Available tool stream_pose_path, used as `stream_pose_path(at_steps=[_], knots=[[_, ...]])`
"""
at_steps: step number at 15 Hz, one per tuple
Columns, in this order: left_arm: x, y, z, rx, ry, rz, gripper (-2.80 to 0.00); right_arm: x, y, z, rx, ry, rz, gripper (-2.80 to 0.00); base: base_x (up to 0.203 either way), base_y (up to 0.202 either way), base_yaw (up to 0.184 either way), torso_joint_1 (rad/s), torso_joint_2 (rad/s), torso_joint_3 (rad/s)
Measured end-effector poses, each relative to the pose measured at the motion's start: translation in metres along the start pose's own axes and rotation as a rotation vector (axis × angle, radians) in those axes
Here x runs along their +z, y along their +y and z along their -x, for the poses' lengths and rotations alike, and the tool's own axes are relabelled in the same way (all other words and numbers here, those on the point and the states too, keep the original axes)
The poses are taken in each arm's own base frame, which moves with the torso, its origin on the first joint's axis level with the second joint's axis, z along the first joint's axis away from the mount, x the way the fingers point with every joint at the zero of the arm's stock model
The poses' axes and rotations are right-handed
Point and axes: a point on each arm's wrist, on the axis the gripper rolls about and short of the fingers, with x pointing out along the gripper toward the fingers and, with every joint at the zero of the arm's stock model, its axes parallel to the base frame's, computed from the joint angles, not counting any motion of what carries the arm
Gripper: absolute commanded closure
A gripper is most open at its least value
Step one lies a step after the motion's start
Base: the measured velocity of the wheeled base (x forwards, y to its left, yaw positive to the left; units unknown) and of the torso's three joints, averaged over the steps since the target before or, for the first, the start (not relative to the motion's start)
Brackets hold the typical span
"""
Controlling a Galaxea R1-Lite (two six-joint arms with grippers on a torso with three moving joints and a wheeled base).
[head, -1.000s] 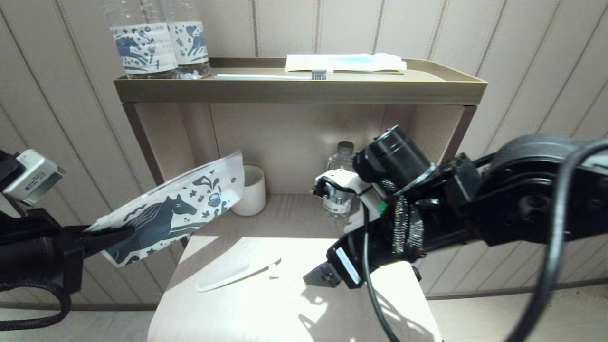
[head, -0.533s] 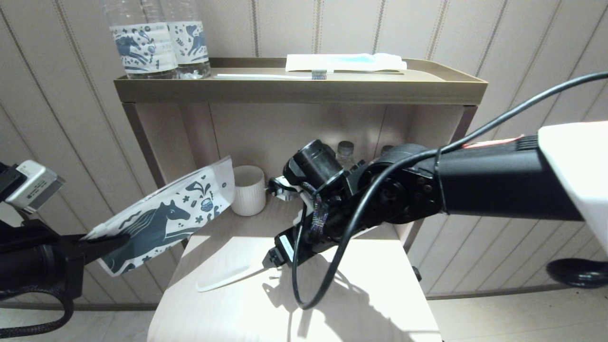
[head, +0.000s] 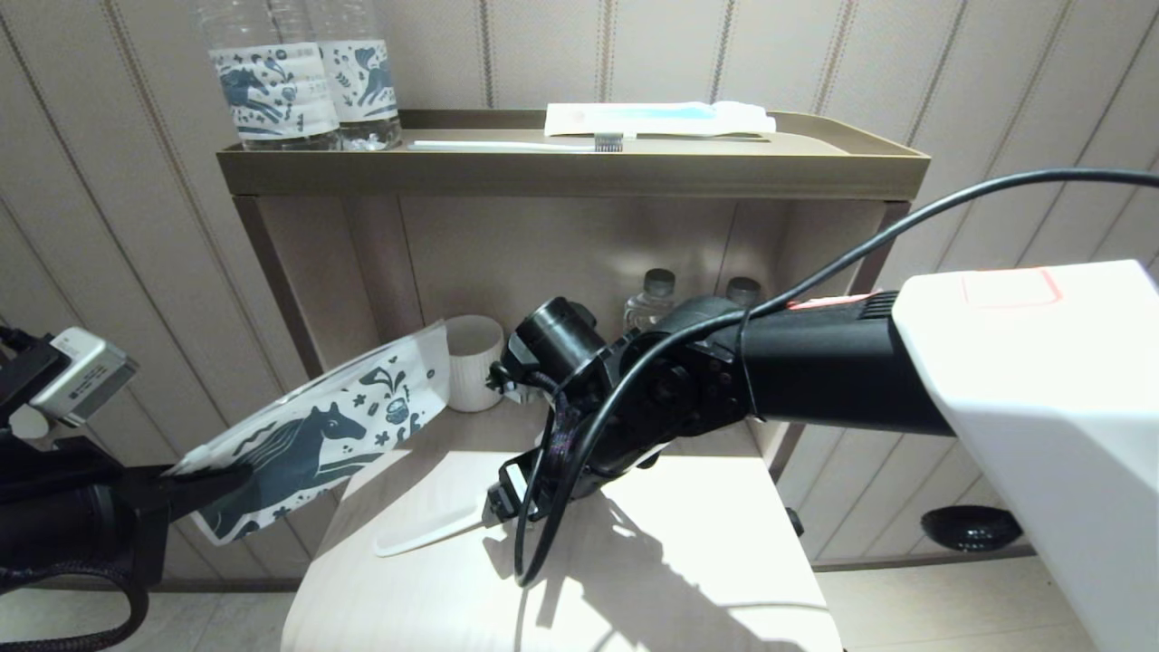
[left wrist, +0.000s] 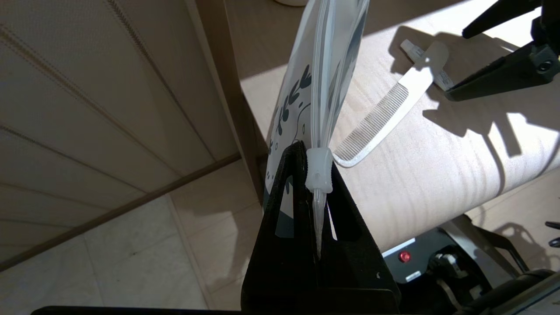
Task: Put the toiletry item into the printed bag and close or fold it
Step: Pick up the toothpaste
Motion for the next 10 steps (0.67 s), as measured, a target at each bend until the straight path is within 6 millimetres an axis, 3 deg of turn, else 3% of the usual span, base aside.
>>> stream_pose_path(at_steps=[10], knots=[[-0.005, 0.0, -0.006, -0.019, 0.031, 0.008, 0.0, 0.001, 0.008, -0.018, -0.011, 0.028, -0.027, -2.8, 0.0, 0.0, 0.0, 0.0, 0.0, 0.0]])
